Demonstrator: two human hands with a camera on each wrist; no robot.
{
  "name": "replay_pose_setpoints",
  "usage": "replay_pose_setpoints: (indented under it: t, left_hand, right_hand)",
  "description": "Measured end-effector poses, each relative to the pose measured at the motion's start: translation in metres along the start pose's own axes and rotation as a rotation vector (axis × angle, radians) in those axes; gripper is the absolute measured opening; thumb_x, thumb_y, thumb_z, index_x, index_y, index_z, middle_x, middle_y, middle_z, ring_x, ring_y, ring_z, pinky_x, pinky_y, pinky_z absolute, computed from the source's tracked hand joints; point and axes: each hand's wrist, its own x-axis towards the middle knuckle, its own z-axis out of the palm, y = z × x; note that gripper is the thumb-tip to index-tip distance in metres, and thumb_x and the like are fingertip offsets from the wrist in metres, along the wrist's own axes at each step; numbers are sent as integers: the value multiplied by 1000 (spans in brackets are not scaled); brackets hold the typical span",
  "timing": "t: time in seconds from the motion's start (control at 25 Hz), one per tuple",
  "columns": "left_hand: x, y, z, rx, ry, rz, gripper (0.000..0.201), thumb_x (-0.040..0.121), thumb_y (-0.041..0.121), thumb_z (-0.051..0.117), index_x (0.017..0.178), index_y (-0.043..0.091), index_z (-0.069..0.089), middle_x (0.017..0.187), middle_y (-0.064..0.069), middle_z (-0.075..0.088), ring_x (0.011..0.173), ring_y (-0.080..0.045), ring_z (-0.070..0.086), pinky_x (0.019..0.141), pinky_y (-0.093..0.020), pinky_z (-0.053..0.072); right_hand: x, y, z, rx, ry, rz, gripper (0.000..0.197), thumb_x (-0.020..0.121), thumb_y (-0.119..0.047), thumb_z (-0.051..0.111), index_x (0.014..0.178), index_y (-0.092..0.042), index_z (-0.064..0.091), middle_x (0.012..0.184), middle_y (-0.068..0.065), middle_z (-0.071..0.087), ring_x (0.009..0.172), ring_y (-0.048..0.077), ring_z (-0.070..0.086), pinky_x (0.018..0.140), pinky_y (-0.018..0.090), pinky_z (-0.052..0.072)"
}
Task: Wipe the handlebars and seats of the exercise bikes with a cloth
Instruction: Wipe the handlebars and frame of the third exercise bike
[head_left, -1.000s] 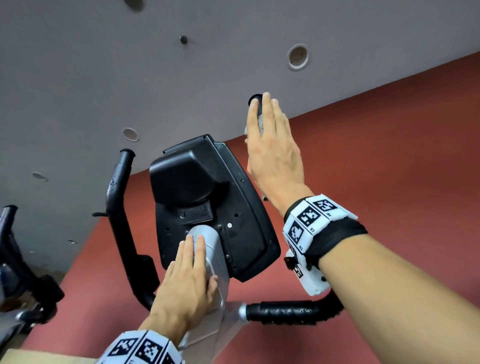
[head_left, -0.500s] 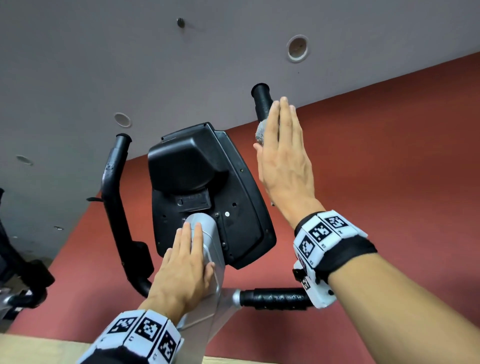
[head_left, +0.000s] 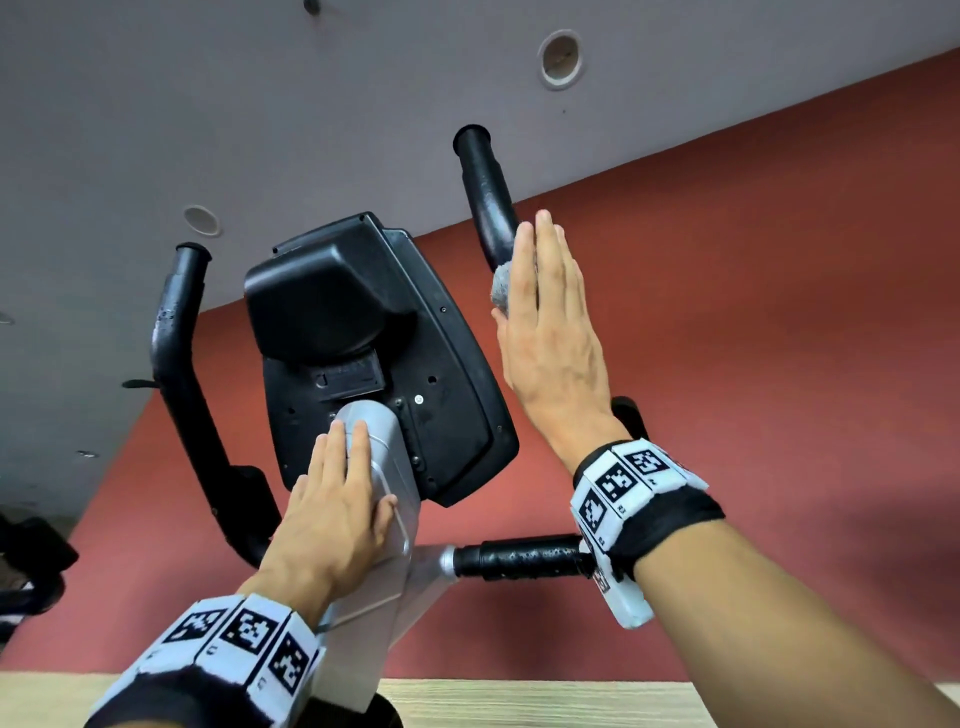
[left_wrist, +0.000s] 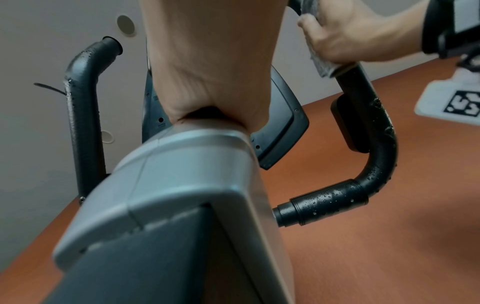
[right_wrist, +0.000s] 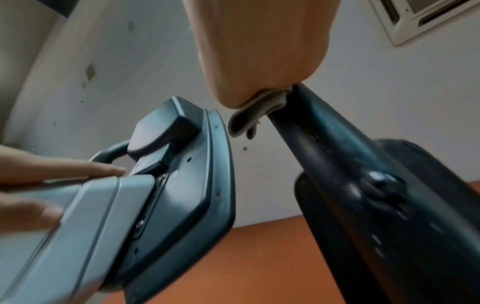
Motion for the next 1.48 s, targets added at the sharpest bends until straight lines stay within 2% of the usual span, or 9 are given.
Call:
replay_pose_setpoints:
  t: [0.24,0.4,0.6,0.76,0.88,1.04,1.2,1.4,1.48]
  left_hand:
    - [1,-2,5,-21,36,5,81,105,39,40,161,8,-10,169,-15,-11,157,-29,-9,128,-42,11]
    - [2,-4,6,-5,24,4,82,106,39,39,161,8,-13,169,-14,-14,157,-29,-11,128,-41,9]
    - [1,-3,8,-12,43,5,81,106,39,40,161,8,-10,169,-15,-12,157,-30,-8,128,-42,11]
    - [5,-9,12,0,52,18,82,104,40,41,161,7,-8,169,-16,-9,157,-30,-7,128,-43,11]
    - [5,-8,12,-10,54,20,82,104,37,44,161,6,-6,169,-18,-8,157,-31,-6,128,-41,10]
    - [5,-8,11,-10,75,22,82,104,39,45,162,8,-6,169,-16,-7,157,-28,-6,128,-39,8]
    - [7,-12,13,-18,90,40,83,104,38,47,162,7,-4,169,-17,-6,158,-28,-6,128,-36,4]
    - [8,-15,16,-22,116,58,83,102,34,54,162,3,5,169,-21,2,158,-31,0,128,-40,7]
    - [8,-16,18,-14,139,68,83,100,33,57,161,2,9,168,-22,6,157,-33,3,128,-40,8]
  right_hand:
    - [26,-12,3,57,50,29,59,106,-9,50,156,7,22,162,30,26,152,39,27,123,47,31]
    - [-18,4,1,20,34,10,64,103,2,50,157,8,15,163,31,19,154,38,21,123,44,30]
    - [1,-10,-1,132,84,69,47,111,-8,21,152,12,29,157,33,33,147,41,36,118,47,37]
    - [0,-4,4,95,108,15,51,106,3,36,154,12,22,160,32,27,150,40,30,120,43,34]
    - [-36,8,-2,27,34,-32,49,107,8,25,155,13,18,161,35,22,152,42,25,120,45,34]
    - [2,-12,-5,209,86,69,54,110,-10,3,151,14,27,157,36,31,148,42,34,119,47,37]
    - [-6,-2,2,134,102,21,48,107,2,26,153,14,22,159,37,25,150,42,30,120,44,35]
    - [-16,0,-8,226,72,14,57,109,-8,-1,150,16,30,156,40,28,147,45,34,117,47,39]
    - [0,-2,-6,277,94,37,52,110,-10,8,151,15,30,156,40,29,147,44,35,118,46,38]
